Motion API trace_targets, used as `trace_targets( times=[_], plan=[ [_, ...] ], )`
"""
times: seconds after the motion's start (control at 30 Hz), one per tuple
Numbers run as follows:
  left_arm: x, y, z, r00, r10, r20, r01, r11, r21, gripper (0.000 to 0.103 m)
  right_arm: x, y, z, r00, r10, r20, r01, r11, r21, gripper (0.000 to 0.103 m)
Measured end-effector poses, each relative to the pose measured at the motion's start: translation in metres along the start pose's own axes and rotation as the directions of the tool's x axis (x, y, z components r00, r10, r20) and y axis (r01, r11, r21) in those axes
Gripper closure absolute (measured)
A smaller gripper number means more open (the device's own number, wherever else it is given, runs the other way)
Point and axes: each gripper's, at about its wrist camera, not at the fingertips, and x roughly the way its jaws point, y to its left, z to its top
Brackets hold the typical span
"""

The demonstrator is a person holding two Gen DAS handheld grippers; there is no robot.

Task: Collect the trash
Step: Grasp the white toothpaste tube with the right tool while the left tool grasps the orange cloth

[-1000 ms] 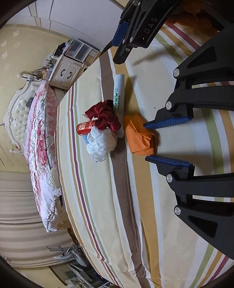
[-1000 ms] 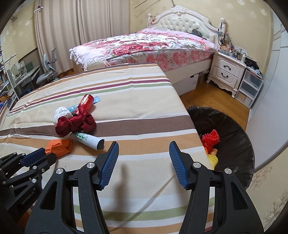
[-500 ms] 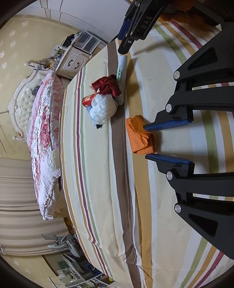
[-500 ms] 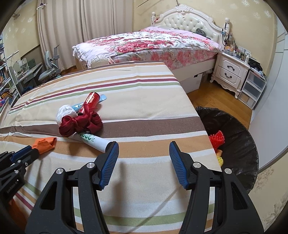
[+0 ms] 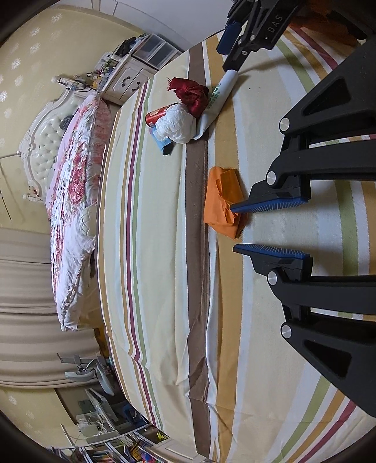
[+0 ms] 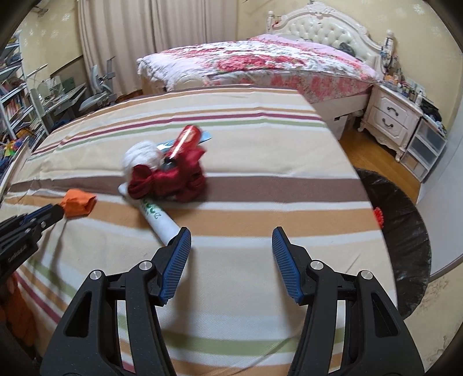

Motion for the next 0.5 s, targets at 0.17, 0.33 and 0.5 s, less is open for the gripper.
trace_targets(
  times=[0.17,0.33,0.5],
  plan=[
    [-0.005,0.001,-0.002,1.0,-0.003,0.013,0.003,1.0,0.014,0.06,-0.01,0.008,-0.004,1.0,0.0,0.01,0.0,1.0,-0.021,0.046],
    [-0.013,0.0,0.003,0.998,-0.009,0.061,0.008,0.999,0.031,0.036,-0.018,0.013,0.001,0.999,0.028,0.028,-0.028,0.999,-0.023,0.046],
    [-0.002,-0.012,0.013,0.997,-0.001,0.078,-0.009,0.993,0.122,0.026,-0.011,0.032,0.004,0.998,0.061,0.009,-0.06,0.996,-0.073,0.047]
  ],
)
